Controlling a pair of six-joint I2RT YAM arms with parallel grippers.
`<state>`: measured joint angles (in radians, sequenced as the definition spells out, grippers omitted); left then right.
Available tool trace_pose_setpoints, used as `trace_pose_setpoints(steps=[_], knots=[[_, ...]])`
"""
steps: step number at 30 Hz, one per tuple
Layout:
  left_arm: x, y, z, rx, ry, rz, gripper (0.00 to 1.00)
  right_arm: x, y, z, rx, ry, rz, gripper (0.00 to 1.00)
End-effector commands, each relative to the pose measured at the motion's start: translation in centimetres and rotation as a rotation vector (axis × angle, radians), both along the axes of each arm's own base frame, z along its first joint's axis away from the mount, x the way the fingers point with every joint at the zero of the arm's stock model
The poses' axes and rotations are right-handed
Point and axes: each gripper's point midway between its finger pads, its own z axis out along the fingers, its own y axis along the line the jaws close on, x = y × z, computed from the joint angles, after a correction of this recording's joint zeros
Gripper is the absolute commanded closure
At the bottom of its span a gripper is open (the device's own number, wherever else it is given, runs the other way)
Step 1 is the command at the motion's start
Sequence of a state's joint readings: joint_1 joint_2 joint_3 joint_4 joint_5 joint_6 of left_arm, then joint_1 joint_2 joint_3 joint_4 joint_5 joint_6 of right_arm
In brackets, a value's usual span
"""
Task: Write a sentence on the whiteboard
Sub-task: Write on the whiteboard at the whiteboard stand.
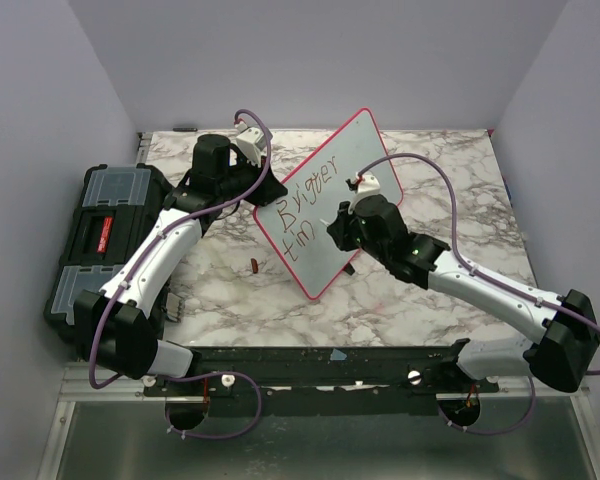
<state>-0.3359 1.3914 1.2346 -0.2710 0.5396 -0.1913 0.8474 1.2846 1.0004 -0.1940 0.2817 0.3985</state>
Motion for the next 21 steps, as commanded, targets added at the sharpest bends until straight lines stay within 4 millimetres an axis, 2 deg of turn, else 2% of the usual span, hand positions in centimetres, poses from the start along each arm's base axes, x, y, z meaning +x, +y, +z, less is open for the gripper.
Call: trace_pose_setpoints(steps=[1,8,21], knots=[[0.2,-0.1,1.8,0.012,-0.119,-0.037,1.0,0.1,0.3,0.3,0.035,-0.014,0.034,0.99],[0.3,-0.2,1.8,0.014,-0.117,-0.036,1.0,0.1,0.7,0.3,0.054,-0.011,0.056,0.99],[0.4,-0.2,1.6,0.016,-0.115,-0.036,1.0,0.1,1.3,-1.3,0.056,0.02,0.072,0.99]])
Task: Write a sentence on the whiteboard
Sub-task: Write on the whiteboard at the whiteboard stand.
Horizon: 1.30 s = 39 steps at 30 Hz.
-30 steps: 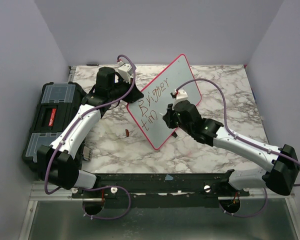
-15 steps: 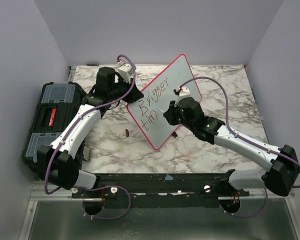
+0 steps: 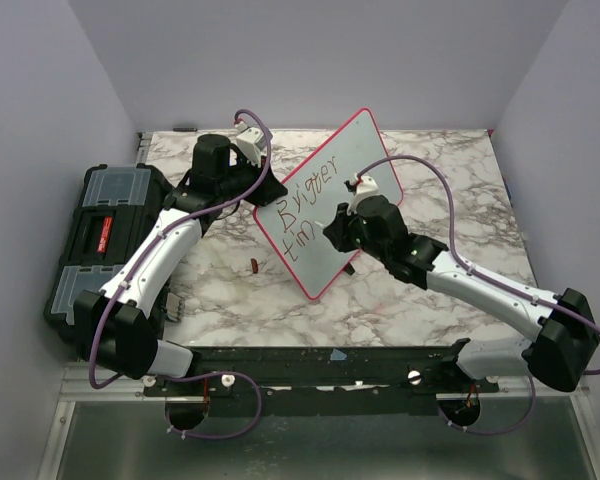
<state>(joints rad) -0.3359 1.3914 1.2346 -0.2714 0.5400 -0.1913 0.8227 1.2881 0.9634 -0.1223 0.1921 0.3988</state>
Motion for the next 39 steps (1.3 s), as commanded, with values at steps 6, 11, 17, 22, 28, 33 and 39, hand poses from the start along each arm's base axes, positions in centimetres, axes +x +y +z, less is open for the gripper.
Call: trace_pose_setpoints(steps=[6,11,17,22,28,33,39], knots=[[0.3,-0.2,1.7,0.015,-0.116,-0.037,1.0,0.2,0.4,-2.0,-0.012,0.029,0.008,0.99],[0.4,-0.2,1.7,0.015,-0.116,-0.036,1.0,0.6,0.0,-2.5,-0.032,0.025,-0.017,0.99],[0.3,-0.2,1.8,0.014,-0.116,-0.039,1.0,1.6,-0.8,-2.1,-0.061,0.004,-0.068,0.99],[0.3,-0.2,1.9,0.013,-0.118,-0.039,1.0,2.4,-0.9,-0.9,-0.076,-0.03,-0.089,0.99],[0.4,-0.2,2.0,0.013,-0.118,-0.039,1.0,2.7,-0.2,0.1,-0.069,-0.044,-0.059,0.99],[0.5,-0.3,2.1,0.014,-0.117,-0.039,1.0,2.0,0.9,0.2,-0.049,-0.035,0.014,0.99],[0.6,-0.3,2.3,0.012,-0.12,-0.041,1.0,0.8,1.3,-0.6,-0.036,-0.004,0.068,0.99]])
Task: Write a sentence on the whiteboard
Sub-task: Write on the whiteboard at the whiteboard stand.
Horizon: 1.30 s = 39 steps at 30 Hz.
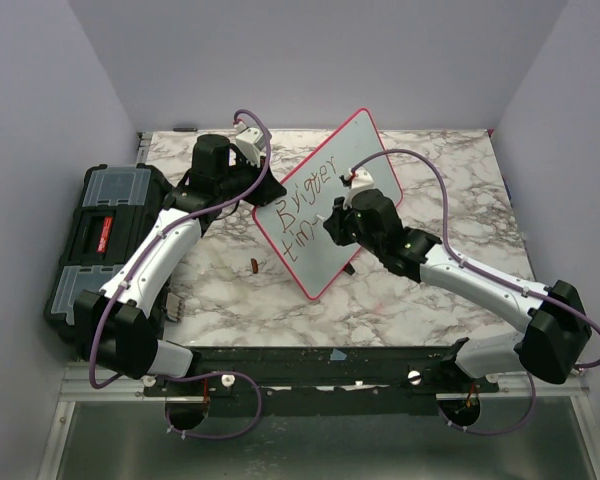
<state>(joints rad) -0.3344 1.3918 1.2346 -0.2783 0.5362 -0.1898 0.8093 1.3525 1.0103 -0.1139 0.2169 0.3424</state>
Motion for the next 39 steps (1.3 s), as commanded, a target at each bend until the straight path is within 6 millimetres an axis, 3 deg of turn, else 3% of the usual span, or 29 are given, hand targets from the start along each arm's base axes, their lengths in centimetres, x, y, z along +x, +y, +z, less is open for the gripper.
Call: trace_pose_setpoints(steps=[1,14,21,33,39], knots=[[0.5,-0.5,2.5,0.006,-0.125,-0.046,1.0,-1.2,1.2,-0.6,0.022,0.036,0.086,0.99],[0.5,-0.6,2.5,0.002,-0.12,-0.047,1.0,-3.0,0.6,-3.2,0.022,0.101,0.112,0.99],[0.5,-0.5,2.4,0.002,-0.117,-0.046,1.0,-3.0,-0.6,-4.2,0.004,0.112,0.058,0.99],[0.2,-0.6,2.4,-0.002,-0.115,-0.052,1.0,-0.4,-1.9,-2.1,-0.076,0.026,-0.049,0.99],[0.2,-0.4,2.4,0.005,-0.116,-0.042,1.0,0.7,-2.2,1.6,-0.091,-0.061,-0.066,0.99]])
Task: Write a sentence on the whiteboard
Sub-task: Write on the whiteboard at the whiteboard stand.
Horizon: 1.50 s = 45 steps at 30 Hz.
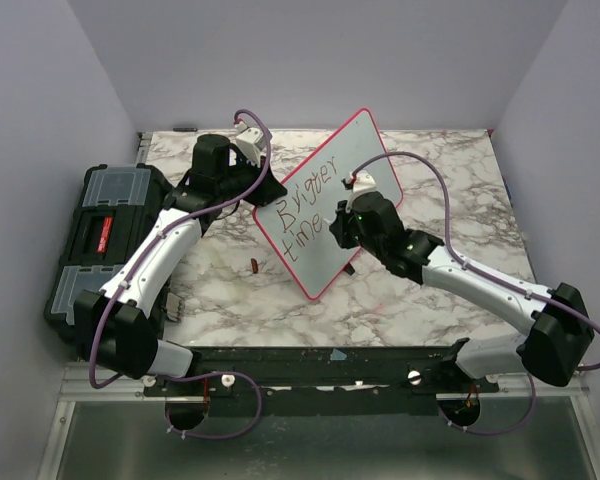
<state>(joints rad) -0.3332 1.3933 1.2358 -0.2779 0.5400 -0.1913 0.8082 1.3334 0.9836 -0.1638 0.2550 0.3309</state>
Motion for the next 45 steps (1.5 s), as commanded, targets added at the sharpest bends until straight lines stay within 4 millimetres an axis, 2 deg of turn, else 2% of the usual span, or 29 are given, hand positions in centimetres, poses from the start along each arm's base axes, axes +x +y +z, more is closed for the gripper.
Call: trace_pose_setpoints(steps=[1,4,7,11,19,26,38,45], knots=[[0.2,-0.3,2.3,0.007,-0.116,-0.039,1.0,1.3,-0.8,3.6,-0.027,-0.097,-0.036,0.99],[0.3,-0.3,2.2,0.007,-0.114,-0.036,1.0,1.1,-1.2,5.2,-0.011,-0.125,-0.044,0.99],[0.3,-0.3,2.2,0.007,-0.113,-0.035,1.0,0.8,-1.8,5.8,-0.002,-0.141,-0.055,0.99],[0.3,-0.4,2.1,0.005,-0.11,-0.04,1.0,0.7,-2.5,5.0,-0.015,-0.139,-0.071,0.99],[0.3,-0.7,2.2,-0.002,-0.105,-0.058,1.0,0.3,-2.7,4.0,-0.008,-0.114,-0.077,0.99],[0.2,-0.7,2.1,0.0,-0.097,-0.061,1.0,-0.2,-2.1,2.6,0.01,-0.075,-0.04,0.99],[0.2,-0.6,1.7,0.001,-0.076,-0.053,1.0,-0.1,-3.0,3.1,0.048,-0.036,-0.026,0.99],[0.0,0.3,2.1,0.031,-0.091,-0.007,1.0,-0.3,-2.1,3.4,0.089,-0.03,0.021,0.99]])
